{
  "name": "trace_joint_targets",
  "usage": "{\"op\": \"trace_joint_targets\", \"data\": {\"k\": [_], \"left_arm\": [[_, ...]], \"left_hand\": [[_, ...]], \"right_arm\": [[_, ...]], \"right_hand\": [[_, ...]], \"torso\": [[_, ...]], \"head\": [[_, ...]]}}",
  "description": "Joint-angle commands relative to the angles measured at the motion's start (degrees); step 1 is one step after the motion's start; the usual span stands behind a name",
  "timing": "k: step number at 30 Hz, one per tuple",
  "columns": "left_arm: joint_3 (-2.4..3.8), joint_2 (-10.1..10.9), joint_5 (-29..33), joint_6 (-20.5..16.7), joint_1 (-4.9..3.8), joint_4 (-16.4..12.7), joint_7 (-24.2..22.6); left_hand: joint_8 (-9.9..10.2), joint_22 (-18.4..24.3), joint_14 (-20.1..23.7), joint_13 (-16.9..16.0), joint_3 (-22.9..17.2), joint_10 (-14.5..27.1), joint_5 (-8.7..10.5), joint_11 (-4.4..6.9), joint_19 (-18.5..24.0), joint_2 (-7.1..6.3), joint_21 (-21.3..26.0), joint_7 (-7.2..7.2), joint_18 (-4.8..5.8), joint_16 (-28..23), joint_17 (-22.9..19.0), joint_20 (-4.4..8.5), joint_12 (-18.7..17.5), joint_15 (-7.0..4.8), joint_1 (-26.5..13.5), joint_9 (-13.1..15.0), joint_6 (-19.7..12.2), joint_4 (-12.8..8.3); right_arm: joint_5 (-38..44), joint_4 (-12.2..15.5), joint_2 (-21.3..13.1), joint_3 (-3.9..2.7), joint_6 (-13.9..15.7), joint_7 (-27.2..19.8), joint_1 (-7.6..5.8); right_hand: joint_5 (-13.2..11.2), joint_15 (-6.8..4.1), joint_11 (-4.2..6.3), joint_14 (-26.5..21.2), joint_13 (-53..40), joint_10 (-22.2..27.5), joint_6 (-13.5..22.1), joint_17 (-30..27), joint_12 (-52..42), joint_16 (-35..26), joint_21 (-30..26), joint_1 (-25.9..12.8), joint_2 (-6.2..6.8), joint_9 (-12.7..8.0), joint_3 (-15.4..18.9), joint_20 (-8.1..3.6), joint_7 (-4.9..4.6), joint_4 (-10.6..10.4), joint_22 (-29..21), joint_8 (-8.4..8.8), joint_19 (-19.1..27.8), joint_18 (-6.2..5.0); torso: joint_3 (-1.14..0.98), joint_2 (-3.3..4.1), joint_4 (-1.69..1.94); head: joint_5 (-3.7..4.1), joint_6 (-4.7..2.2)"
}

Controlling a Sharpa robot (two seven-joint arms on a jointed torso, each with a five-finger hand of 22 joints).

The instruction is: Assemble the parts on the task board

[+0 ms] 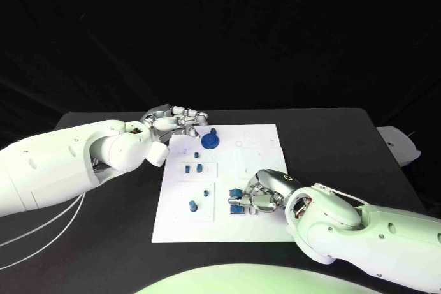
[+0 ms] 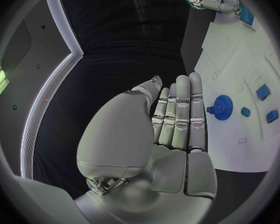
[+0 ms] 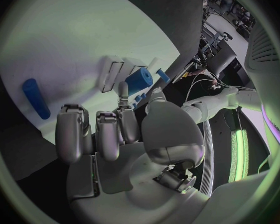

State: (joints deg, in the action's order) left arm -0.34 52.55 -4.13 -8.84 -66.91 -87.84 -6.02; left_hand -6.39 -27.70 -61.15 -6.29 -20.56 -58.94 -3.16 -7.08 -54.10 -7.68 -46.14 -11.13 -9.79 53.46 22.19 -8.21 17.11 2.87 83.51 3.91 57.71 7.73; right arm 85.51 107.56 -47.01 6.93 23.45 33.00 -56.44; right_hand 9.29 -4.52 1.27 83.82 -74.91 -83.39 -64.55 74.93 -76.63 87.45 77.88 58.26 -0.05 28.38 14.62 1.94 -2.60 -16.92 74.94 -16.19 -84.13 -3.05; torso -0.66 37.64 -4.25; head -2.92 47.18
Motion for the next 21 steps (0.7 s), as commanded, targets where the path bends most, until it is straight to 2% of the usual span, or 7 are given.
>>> {"op": "trace_joint_targets", "data": {"k": [1, 5, 7, 9, 11, 15, 21], "left_arm": [[0.03, 0.00, -0.16, 0.92, -0.03, -0.16, -0.19], [0.03, 0.08, -0.16, 0.91, -0.03, -0.15, -0.16], [0.03, 0.10, -0.16, 0.92, -0.03, -0.14, -0.15], [0.03, 0.12, -0.16, 0.94, -0.03, -0.15, -0.14], [0.03, 0.14, -0.16, 0.96, -0.03, -0.14, -0.11], [0.03, 0.18, -0.16, 0.97, -0.03, -0.14, -0.06], [0.03, 0.26, -0.16, 0.94, -0.03, -0.13, -0.02]], "left_hand": [[-0.25, 0.12, 0.30, -0.09, 0.24, 0.49, -0.17, -0.13, -0.31, 0.50, 0.31, 0.11, -0.75, -0.39, -0.08, -0.05, 0.43, 0.10, -0.08, -0.05, -0.38, -0.14], [-0.25, 0.12, 0.30, -0.09, 0.24, 0.49, -0.17, -0.13, -0.31, 0.50, 0.31, 0.11, -0.75, -0.39, -0.08, -0.05, 0.43, 0.10, -0.08, -0.05, -0.38, -0.14], [-0.25, 0.12, 0.30, -0.09, 0.24, 0.49, -0.17, -0.13, -0.31, 0.50, 0.31, 0.11, -0.75, -0.39, -0.08, -0.05, 0.43, 0.10, -0.08, -0.05, -0.38, -0.14], [-0.25, 0.12, 0.30, -0.09, 0.24, 0.49, -0.17, -0.13, -0.31, 0.50, 0.31, 0.11, -0.75, -0.39, -0.08, -0.05, 0.43, 0.10, -0.08, -0.05, -0.38, -0.14], [-0.25, 0.12, 0.30, -0.09, 0.24, 0.49, -0.17, -0.13, -0.31, 0.50, 0.31, 0.11, -0.75, -0.39, -0.08, -0.05, 0.43, 0.10, -0.08, -0.05, -0.38, -0.14], [-0.25, 0.12, 0.30, -0.09, 0.24, 0.49, -0.17, -0.13, -0.31, 0.50, 0.31, 0.11, -0.75, -0.39, -0.08, -0.05, 0.43, 0.10, -0.08, -0.05, -0.38, -0.14], [-0.25, 0.12, 0.30, -0.09, 0.24, 0.49, -0.17, -0.13, -0.31, 0.50, 0.31, 0.11, -0.75, -0.39, -0.08, -0.05, 0.43, 0.10, -0.08, -0.05, -0.38, -0.14]], "right_arm": [[1.24, 0.71, -0.25, 0.00, 0.85, -0.18, 0.05], [1.44, 1.71, -1.07, 0.00, 0.81, 0.05, 0.06], [0.91, 2.24, -1.66, 0.00, 0.60, 0.15, 0.06], [0.52, 2.78, -2.24, 0.00, 0.30, 0.20, 0.06], [0.20, 3.29, -2.80, 0.00, -0.03, 0.23, 0.05], [-0.36, 4.24, -3.88, -0.01, -1.09, 0.20, 0.05], [-1.30, 4.85, -4.70, 0.00, -2.20, 0.14, 0.05]], "right_hand": [[0.16, -0.31, 0.11, 5.00, -3.01, 0.04, 0.38, 9.18, 0.24, 0.12, -0.14, -1.42, 0.01, 0.20, -0.18, -0.32, -0.02, -0.01, 11.93, 0.03, -1.87, 0.68], [1.90, -0.31, 0.14, 5.01, -3.19, -0.04, 0.40, 9.23, 0.21, 0.14, -0.07, -1.98, -0.88, 0.49, -0.89, -0.31, 0.00, 0.14, 11.95, -0.05, -1.90, 0.69], [3.76, -0.34, 0.18, 5.03, -3.33, -0.10, 0.46, 9.29, 0.18, 0.17, 0.03, 0.10, -2.33, 0.71, -1.74, -0.34, 0.04, 0.49, 11.98, -0.08, -1.94, 0.71], [4.67, -0.36, 0.21, 5.08, -3.52, -0.20, 0.48, 9.52, 0.07, 0.27, 0.23, 1.77, -2.88, 0.88, -2.02, -0.36, 0.07, 0.64, 12.03, -0.10, -2.00, 0.75], [6.59, -0.42, 0.29, 5.13, -3.75, -0.32, 0.52, 9.76, -0.08, 0.37, 0.44, 4.59, -3.46, 1.06, -2.65, -0.41, 0.15, 1.39, 12.09, -0.11, -2.07, 0.78], [9.33, -0.54, 0.44, 5.16, -3.98, -0.43, 0.55, 9.96, -0.17, 0.47, 0.74, 9.06, -3.64, 1.30, -3.59, -0.51, 0.29, 3.11, 12.16, -0.10, -2.17, 0.84], [9.57, -0.71, 0.66, 5.21, -4.21, -0.54, 0.39, 10.21, -0.26, 0.57, 1.02, 13.06, -3.42, 1.53, -4.66, -0.64, 0.55, 5.01, 12.23, -0.21, -2.26, 0.89]], "torso": [[-0.04, -0.01, -0.05], [-0.04, -0.08, -0.11], [-0.02, -0.05, -0.05], [-0.02, -0.03, -0.03], [-0.04, -0.03, -0.04], [-0.02, -0.03, -0.06], [-0.03, 0.01, -0.04]], "head": [[0.01, -0.06], [0.09, -0.03], [0.19, 0.01], [0.18, -0.01], [0.15, -0.03], [0.19, -0.11], [0.14, -0.05]]}}
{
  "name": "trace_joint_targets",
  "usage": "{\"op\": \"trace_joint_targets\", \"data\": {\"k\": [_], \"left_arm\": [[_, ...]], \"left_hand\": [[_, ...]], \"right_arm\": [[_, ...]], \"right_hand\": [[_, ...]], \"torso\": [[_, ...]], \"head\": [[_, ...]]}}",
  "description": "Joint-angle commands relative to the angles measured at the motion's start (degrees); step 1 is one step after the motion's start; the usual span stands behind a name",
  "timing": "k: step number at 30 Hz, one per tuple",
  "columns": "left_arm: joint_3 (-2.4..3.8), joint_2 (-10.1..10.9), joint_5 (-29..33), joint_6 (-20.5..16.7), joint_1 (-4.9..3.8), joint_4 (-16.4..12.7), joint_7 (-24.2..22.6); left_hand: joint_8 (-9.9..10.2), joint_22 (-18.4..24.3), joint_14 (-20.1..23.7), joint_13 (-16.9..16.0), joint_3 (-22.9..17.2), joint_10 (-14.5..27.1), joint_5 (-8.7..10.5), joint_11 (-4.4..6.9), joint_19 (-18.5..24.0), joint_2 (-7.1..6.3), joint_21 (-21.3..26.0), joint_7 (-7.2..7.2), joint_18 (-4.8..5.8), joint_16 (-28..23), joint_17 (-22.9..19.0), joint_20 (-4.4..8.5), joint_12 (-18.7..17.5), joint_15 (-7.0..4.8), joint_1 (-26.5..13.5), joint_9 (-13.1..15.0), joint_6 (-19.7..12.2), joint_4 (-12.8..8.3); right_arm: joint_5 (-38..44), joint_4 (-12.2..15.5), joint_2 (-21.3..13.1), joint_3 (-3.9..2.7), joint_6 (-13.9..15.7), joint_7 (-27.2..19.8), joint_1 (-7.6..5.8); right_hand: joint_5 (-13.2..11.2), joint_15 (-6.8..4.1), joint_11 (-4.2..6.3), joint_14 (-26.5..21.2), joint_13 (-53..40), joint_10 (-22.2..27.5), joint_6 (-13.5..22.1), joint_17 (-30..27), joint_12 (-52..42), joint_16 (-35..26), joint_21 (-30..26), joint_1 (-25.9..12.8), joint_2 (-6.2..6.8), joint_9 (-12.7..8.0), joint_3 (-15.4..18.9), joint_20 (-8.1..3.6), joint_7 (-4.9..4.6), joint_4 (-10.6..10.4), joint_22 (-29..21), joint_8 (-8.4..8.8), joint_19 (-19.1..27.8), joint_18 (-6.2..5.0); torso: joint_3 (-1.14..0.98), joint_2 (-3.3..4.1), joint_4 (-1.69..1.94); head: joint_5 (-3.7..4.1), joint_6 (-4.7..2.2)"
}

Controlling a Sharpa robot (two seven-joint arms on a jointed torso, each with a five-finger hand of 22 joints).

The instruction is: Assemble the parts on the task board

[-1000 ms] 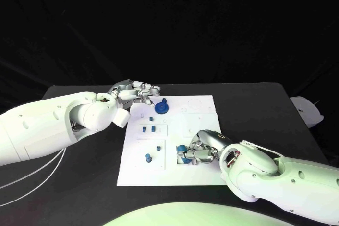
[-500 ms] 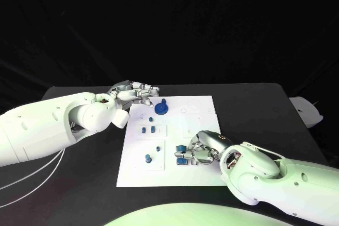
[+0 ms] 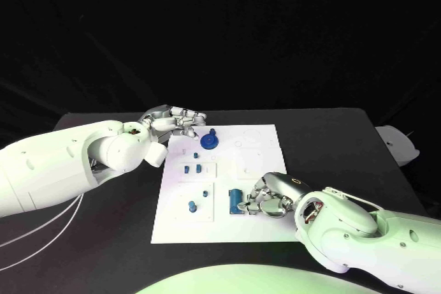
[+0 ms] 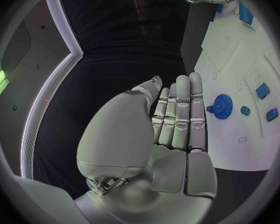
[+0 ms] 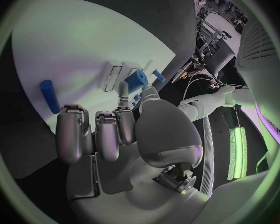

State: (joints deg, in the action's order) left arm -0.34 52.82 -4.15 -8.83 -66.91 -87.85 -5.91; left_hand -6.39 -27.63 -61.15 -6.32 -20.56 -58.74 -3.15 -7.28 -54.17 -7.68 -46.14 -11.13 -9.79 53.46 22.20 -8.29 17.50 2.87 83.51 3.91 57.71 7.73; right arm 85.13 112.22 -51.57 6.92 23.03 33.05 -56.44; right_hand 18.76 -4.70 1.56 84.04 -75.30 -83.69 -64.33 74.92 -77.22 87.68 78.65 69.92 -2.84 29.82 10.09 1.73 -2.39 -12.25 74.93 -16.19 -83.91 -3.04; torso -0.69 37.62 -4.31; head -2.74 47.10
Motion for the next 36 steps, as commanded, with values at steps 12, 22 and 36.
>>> {"op": "trace_joint_targets", "data": {"k": [12, 22, 36], "left_arm": [[0.04, -0.01, -0.14, 1.02, -0.02, -0.11, -0.01], [0.04, 0.01, -0.14, 0.92, -0.02, -0.14, 0.05], [0.03, 0.28, -0.14, 0.82, -0.02, -0.22, 0.17]], "left_hand": [[-0.26, 0.05, 0.31, -0.06, 0.24, 0.29, -0.17, 0.07, -0.24, 0.49, 0.31, 0.11, -0.75, -0.39, -0.08, 0.02, 0.04, 0.10, -0.08, -0.05, -0.38, -0.14], [-0.28, 0.11, 0.31, -0.07, 0.29, 0.37, -0.17, 0.04, -0.28, 0.54, 0.39, 0.08, -0.75, -0.41, -0.10, 0.00, 0.13, 0.13, -0.16, -0.04, -0.42, -0.10], [-0.29, 0.13, 0.30, -0.07, 0.29, 0.39, -0.18, 0.04, -0.30, 0.59, 0.41, 0.08, -0.74, -0.41, -0.11, -0.01, 0.16, 0.13, -0.18, -0.04, -0.42, -0.08]], "right_arm": [[-2.91, -0.89, 0.72, 0.01, -1.56, 0.20, 0.05], [-3.02, -2.54, 1.99, 0.01, -1.66, 0.26, 0.04], [-1.94, -2.05, 1.50, 0.00, -1.61, 0.28, 0.02]], "right_hand": [[0.23, -0.56, 0.41, 5.05, -4.02, -0.34, 0.12, 10.47, 0.16, 0.45, 0.48, 2.07, -0.86, 0.15, -0.45, -0.48, 0.36, 0.48, 12.30, -0.24, -2.54, 0.93], [0.43, -0.57, 0.43, 5.04, -4.10, -0.39, 0.03, 10.44, 0.11, 0.44, 0.35, 2.14, -1.33, 0.21, -0.68, -0.50, 0.40, 0.25, 12.27, -0.30, -2.50, 0.90], [0.81, -0.60, 0.47, 5.04, -4.12, -0.38, 0.10, 10.46, 0.14, 0.45, 0.28, 2.52, -1.46, 0.25, -0.89, -0.52, 0.44, 0.30, 12.25, -0.29, -2.48, 0.89]], "torso": [[0.04, 0.05, 0.06], [0.01, 0.03, 0.05], [-0.01, 0.04, -0.01]], "head": [[-0.11, 0.01], [-0.09, 0.20], [-0.21, 0.13]]}}
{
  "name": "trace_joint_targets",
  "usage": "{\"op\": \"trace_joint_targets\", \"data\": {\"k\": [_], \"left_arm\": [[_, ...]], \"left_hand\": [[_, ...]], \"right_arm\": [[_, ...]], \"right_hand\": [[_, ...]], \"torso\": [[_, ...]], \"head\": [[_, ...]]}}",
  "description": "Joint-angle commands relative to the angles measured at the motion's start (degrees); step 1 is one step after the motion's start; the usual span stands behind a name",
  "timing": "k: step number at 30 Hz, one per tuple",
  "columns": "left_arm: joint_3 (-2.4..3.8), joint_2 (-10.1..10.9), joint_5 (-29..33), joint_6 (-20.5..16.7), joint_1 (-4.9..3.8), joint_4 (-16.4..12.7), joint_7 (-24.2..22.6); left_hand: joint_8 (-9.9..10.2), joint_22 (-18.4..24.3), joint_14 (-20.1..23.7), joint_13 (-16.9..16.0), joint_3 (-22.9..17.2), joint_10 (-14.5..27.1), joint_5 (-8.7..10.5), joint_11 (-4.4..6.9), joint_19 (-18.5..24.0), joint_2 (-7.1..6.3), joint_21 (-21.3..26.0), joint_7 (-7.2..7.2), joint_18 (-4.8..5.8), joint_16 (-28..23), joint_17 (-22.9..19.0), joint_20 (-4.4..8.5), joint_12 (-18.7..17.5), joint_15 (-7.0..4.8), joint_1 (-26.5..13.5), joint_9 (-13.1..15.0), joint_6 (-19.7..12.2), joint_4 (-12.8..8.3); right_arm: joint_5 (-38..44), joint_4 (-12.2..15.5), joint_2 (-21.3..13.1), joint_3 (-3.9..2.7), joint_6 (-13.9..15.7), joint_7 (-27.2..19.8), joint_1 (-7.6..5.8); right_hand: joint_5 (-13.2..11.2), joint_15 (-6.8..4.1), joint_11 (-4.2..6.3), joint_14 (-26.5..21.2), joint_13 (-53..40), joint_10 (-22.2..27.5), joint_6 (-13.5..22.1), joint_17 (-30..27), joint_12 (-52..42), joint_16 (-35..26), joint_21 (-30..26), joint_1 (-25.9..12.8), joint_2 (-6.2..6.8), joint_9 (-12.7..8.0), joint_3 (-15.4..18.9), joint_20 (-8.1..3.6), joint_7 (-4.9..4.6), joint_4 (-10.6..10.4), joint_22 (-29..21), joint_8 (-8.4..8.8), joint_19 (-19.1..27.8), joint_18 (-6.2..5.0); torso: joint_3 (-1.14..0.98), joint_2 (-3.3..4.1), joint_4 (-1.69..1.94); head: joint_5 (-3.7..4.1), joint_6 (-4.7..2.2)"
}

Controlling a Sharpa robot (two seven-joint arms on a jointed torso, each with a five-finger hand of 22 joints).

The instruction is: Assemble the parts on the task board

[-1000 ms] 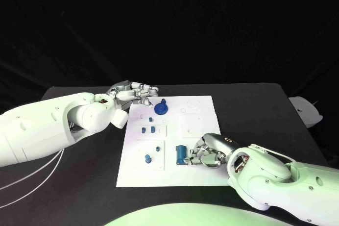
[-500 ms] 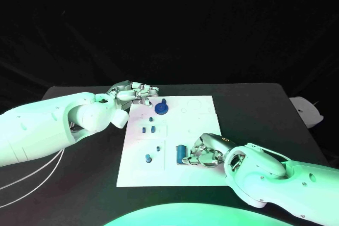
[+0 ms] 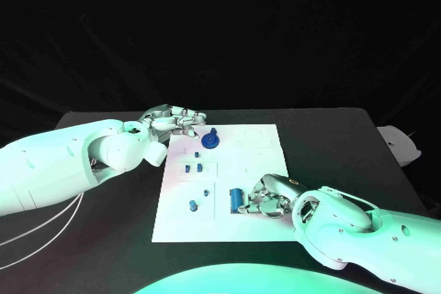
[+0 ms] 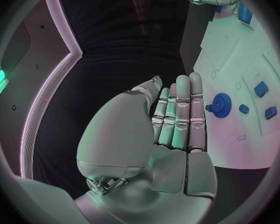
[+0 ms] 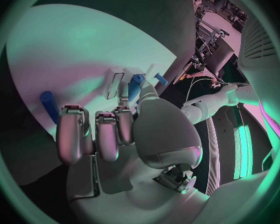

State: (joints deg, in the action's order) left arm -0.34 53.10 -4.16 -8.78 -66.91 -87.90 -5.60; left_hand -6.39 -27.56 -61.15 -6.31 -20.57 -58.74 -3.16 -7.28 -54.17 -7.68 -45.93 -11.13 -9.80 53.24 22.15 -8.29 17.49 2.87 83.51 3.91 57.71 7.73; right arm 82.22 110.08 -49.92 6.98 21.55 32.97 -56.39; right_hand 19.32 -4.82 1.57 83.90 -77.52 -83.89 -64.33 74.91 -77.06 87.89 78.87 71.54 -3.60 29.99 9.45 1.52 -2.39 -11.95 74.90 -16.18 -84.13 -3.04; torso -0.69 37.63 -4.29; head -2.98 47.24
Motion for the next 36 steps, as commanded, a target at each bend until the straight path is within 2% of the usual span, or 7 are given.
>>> {"op": "trace_joint_targets", "data": {"k": [1, 15, 21, 28, 36], "left_arm": [[0.03, 0.02, -0.13, 0.77, -0.02, -0.17, -0.14], [0.03, 0.14, -0.13, 0.79, -0.02, -0.21, -0.14], [0.03, 0.16, -0.13, 0.82, -0.02, -0.24, -0.16], [0.03, 0.20, -0.13, 0.82, -0.02, -0.24, -0.17], [0.03, 0.08, -0.13, 0.82, -0.02, -0.15, -0.27]], "left_hand": [[-0.29, 0.07, 0.30, -0.09, 0.29, 0.39, -0.18, 0.04, -0.30, 0.59, 0.20, 0.08, -0.74, -0.19, -0.06, -0.01, 0.16, 0.13, -0.18, -0.04, -0.42, -0.08], [-0.30, 0.10, 0.30, -0.10, 0.28, 0.42, -0.18, 0.04, -0.33, 0.64, 0.24, 0.08, -0.75, -0.19, -0.07, -0.01, 0.20, 0.13, -0.15, -0.04, -0.44, -0.09], [-0.30, 0.10, 0.30, -0.10, 0.28, 0.42, -0.18, 0.04, -0.33, 0.64, 0.24, 0.08, -0.75, -0.19, -0.07, -0.01, 0.20, 0.13, -0.15, -0.04, -0.44, -0.09], [-0.30, 0.10, 0.30, -0.10, 0.28, 0.42, -0.18, 0.04, -0.33, 0.64, 0.24, 0.08, -0.75, -0.19, -0.07, -0.01, 0.20, 0.13, -0.15, -0.04, -0.44, -0.09], [-0.30, 0.10, 0.30, -0.10, 0.28, 0.42, -0.18, 0.04, -0.33, 0.64, 0.24, 0.08, -0.75, -0.19, -0.07, -0.01, 0.20, 0.13, -0.15, -0.04, -0.44, -0.09]], "right_arm": [[0.98, 0.15, -0.18, -0.06, -0.15, 0.36, -0.03], [1.55, 0.21, 0.14, -0.06, -0.61, 0.27, -0.02], [2.06, -0.33, 0.54, -0.06, -0.72, 0.27, -0.02], [2.79, -1.09, 1.16, -0.06, -0.78, 0.30, -0.02], [2.98, -0.99, 0.94, -0.07, 0.85, -0.23, -0.14]], "right_hand": [[0.25, -0.48, 0.46, 5.18, -1.90, -0.19, 0.11, 10.47, -0.03, 0.24, 0.06, 0.90, -0.70, 0.08, -0.26, -0.32, 0.44, 0.01, 12.27, -0.30, -2.26, 0.89], [0.14, -0.49, 0.46, 5.17, -1.93, -0.19, 0.16, 10.44, -0.03, 0.23, 0.12, 1.10, -0.29, 0.13, -0.15, -0.34, 0.42, 0.12, 12.29, -0.30, -2.28, 0.90], [0.11, -0.49, 0.46, 5.18, -1.95, -0.20, 0.16, 10.52, -0.04, 0.26, 0.15, 1.14, -0.24, 0.14, -0.14, -0.34, 0.43, 0.13, 12.29, -0.31, -2.29, 0.91], [0.04, -0.50, 0.49, 5.17, -1.94, -0.19, 0.15, 10.47, 0.00, 0.24, 0.13, 1.48, -0.30, 0.18, -0.30, -0.35, 0.48, 0.26, 12.29, -0.34, -2.28, 0.90], [-0.15, -0.55, 0.53, 5.14, -1.94, -0.17, 0.20, 10.30, 0.06, 0.17, -0.10, 2.22, -0.54, 0.25, -0.71, -0.38, 0.52, 0.51, 12.23, -0.35, -2.20, 0.86]], "torso": [[-0.01, 0.03, -0.02], [0.02, 0.04, 0.02], [0.01, 0.04, 0.11], [0.01, 0.04, 0.04], [0.03, -0.06, -0.07]], "head": [[0.02, 0.01], [0.13, 0.21], [0.21, 0.24], [0.21, 0.21], [0.48, -0.24]]}}
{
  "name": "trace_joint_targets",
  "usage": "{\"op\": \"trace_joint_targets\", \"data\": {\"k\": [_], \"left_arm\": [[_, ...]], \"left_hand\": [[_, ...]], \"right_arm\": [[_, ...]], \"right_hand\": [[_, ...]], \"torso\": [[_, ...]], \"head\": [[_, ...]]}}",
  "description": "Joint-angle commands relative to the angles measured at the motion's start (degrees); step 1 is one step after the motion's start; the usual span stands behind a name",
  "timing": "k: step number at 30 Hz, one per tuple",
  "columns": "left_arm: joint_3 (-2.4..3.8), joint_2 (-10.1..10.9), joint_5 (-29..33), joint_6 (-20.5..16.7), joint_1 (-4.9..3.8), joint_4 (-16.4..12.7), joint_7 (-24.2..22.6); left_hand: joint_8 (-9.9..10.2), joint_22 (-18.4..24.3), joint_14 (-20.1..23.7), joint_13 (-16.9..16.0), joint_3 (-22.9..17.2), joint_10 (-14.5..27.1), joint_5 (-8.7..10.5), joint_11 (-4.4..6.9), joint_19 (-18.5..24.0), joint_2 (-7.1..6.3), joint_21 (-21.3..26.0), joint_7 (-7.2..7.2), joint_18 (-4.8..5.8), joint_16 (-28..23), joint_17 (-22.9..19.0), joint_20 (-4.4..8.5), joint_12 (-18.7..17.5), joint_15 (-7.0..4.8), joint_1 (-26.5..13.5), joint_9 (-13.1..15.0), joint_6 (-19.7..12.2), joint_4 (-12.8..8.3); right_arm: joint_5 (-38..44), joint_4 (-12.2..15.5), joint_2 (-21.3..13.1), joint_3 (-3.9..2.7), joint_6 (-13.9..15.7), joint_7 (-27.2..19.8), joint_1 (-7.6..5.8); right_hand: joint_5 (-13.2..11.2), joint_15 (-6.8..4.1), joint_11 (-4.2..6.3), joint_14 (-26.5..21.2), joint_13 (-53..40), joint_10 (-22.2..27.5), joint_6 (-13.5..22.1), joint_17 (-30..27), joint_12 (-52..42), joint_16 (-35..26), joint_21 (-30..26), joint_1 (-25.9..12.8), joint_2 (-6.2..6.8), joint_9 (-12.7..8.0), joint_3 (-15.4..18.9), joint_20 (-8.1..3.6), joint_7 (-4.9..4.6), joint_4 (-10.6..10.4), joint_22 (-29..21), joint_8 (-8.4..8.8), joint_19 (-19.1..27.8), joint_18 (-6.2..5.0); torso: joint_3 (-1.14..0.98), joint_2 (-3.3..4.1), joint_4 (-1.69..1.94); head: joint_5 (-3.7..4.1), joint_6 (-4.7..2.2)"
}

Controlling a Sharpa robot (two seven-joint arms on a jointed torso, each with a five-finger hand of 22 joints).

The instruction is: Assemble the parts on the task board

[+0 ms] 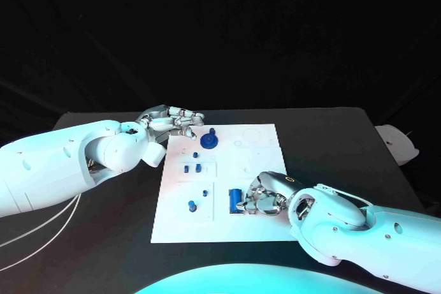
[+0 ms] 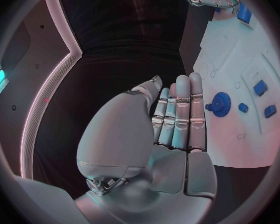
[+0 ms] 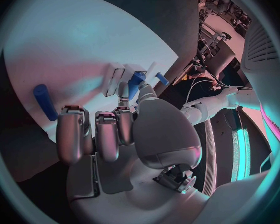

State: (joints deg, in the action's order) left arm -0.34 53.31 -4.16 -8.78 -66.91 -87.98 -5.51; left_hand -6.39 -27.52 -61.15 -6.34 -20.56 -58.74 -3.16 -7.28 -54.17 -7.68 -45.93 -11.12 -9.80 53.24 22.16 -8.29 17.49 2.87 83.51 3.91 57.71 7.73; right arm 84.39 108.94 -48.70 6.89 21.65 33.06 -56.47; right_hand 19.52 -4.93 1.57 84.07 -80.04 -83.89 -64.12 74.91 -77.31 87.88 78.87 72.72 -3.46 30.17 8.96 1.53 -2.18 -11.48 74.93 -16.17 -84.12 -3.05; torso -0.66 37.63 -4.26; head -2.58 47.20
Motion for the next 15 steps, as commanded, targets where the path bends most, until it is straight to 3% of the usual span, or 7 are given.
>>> {"op": "trace_joint_targets", "data": {"k": [1, 8, 12, 15], "left_arm": [[0.03, -0.15, -0.13, 0.81, -0.02, -0.05, -0.36], [0.03, -0.28, -0.13, 0.80, -0.02, 0.08, -0.42], [0.03, -0.36, -0.13, 0.84, -0.02, 0.17, -0.43], [0.03, -0.39, -0.13, 0.96, -0.02, 0.24, -0.37]], "left_hand": [[-0.30, 0.05, 0.30, -0.06, 0.28, 0.43, -0.18, 0.04, -0.33, 0.64, 0.24, 0.08, -0.74, -0.19, -0.08, -0.01, 0.20, 0.13, -0.15, -0.04, -0.44, -0.09], [-0.30, 0.05, 0.30, -0.06, 0.28, 0.43, -0.18, 0.04, -0.33, 0.64, 0.24, 0.08, -0.74, -0.19, -0.08, -0.01, 0.20, 0.13, -0.15, -0.04, -0.44, -0.09], [-0.30, 0.05, 0.30, -0.06, 0.28, 0.43, -0.18, 0.04, -0.33, 0.64, 0.24, 0.08, -0.74, -0.19, -0.08, -0.01, 0.20, 0.13, -0.15, -0.04, -0.44, -0.09], [-0.32, 0.07, 0.30, -0.07, 0.28, 0.45, -0.18, 0.04, -0.35, 0.65, 0.27, 0.08, -0.74, -0.20, -0.09, -0.01, 0.24, 0.13, -0.15, -0.04, -0.44, -0.10]], "right_arm": [[0.62, 0.22, -0.37, 0.02, 0.86, -0.46, -0.11], [-2.30, 2.23, -4.12, -0.06, 2.74, -2.57, -2.69], [-2.15, 3.36, -8.41, -0.06, 2.35, -2.63, -4.69], [-1.60, 3.83, -11.00, -0.05, 1.88, -2.34, -5.24]], "right_hand": [[-0.35, -0.44, 0.53, 4.96, 0.58, -0.16, -0.02, 10.27, 0.33, 0.16, -0.13, 1.03, -0.68, 0.08, -0.22, -0.39, 0.31, 0.04, 12.19, -0.36, -2.19, 0.85], [-0.66, -0.21, 0.14, 4.83, 1.16, 0.33, 1.21, 9.70, 1.20, -0.09, -1.11, 1.11, -0.16, -0.14, -0.05, -0.30, -0.24, -0.08, 11.93, 0.36, -1.85, 0.68], [-1.67, 0.07, -0.19, 4.75, 1.42, 0.59, 1.70, 9.37, 1.64, -0.24, -1.50, 0.95, 0.37, -0.34, 0.28, -0.10, -0.62, -0.33, 11.83, 0.82, -1.69, 0.62], [-2.05, 0.27, -0.45, 4.75, 1.65, 0.78, 2.22, 9.37, 2.00, -0.25, -1.51, 0.85, 0.82, -0.59, 0.57, 0.05, -0.94, -0.50, 11.83, 1.34, -1.67, 0.63]], "torso": [[-0.01, -0.04, -0.08], [0.03, -0.15, -0.14], [0.17, -0.25, -0.19], [0.27, -0.40, -0.30]], "head": [[0.15, -0.31], [1.03, -0.68], [2.27, -0.79], [2.93, -0.73]]}}
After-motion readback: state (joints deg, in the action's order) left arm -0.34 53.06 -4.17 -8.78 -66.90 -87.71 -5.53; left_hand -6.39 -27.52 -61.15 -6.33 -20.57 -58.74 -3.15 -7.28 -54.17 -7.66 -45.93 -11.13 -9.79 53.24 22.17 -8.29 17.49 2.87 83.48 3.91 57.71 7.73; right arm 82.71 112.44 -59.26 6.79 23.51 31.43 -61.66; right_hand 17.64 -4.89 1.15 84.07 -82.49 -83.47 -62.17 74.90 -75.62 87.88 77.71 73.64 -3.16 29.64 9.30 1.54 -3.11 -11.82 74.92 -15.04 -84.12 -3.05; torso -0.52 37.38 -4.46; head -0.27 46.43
